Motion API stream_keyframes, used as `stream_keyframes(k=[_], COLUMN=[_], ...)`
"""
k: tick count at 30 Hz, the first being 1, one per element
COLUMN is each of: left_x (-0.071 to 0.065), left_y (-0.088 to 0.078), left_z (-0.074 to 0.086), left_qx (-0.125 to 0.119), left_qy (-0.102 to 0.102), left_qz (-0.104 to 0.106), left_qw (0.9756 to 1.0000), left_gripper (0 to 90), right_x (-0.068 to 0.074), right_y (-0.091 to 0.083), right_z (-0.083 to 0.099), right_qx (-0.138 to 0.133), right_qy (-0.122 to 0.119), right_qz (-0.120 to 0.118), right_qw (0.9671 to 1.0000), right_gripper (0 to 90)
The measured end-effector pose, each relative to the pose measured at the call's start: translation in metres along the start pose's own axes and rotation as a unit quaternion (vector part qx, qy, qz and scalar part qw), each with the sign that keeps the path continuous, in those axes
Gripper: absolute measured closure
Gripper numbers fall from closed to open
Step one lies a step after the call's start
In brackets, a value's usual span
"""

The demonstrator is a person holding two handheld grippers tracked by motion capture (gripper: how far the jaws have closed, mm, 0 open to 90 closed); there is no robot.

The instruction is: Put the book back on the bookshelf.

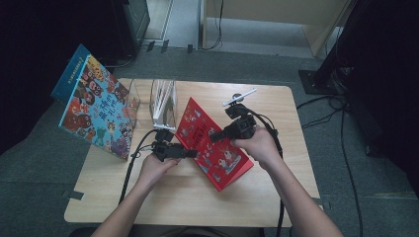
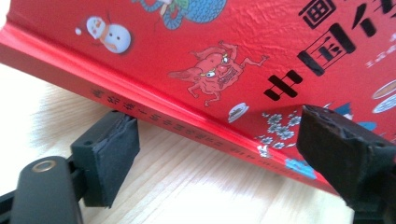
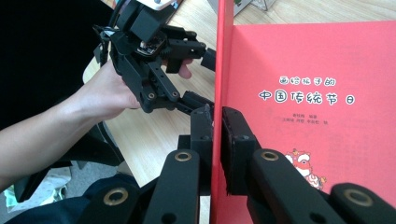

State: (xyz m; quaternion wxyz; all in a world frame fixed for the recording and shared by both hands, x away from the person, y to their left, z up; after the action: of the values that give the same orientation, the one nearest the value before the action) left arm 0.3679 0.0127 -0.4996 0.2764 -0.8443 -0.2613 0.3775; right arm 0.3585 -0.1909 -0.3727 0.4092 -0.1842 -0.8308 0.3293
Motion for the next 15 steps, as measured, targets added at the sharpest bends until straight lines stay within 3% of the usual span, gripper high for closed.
stream_keyframes(k=[6, 9, 15], left_x=[0.0032, 0.0046, 0.0018], left_y=[0.0002, 0.0008, -0.0054], left_z=[-0.0005, 0.0009, -0.0012], left_qx=[-0.001, 0.006, -0.010], left_qy=[0.008, 0.001, 0.022], left_qz=[0.006, 0.036, 0.022], left_qw=[1.0000, 0.9993, 0.9995], left_gripper=[13.4, 9.3, 9.4], right_x=[-0.0003, 0.0005, -0.0014], right_y=[0.0009, -0.0011, -0.0047], right_z=[0.0002, -0.0008, 0.0020], right_qx=[-0.003, -0.015, -0.022], right_qy=[-0.003, -0.013, -0.021], right_qz=[-0.006, -0.005, -0.022], right_qw=[1.0000, 0.9998, 0.9993], right_gripper=[84.5, 85.5, 86.2])
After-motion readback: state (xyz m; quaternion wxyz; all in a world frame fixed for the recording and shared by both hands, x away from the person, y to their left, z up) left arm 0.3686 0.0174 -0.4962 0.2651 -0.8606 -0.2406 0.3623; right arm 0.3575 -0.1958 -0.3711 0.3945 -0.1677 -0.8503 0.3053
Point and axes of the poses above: each handheld gripper's, and its own axes: y roughly forward along the jaws, z roughly out of its underside, x roughly to its left, the point moved 4 cm from there along y, roughly forward along the jaws, and after that the axes turned 5 degrees about -z, right-handed, at the moved point
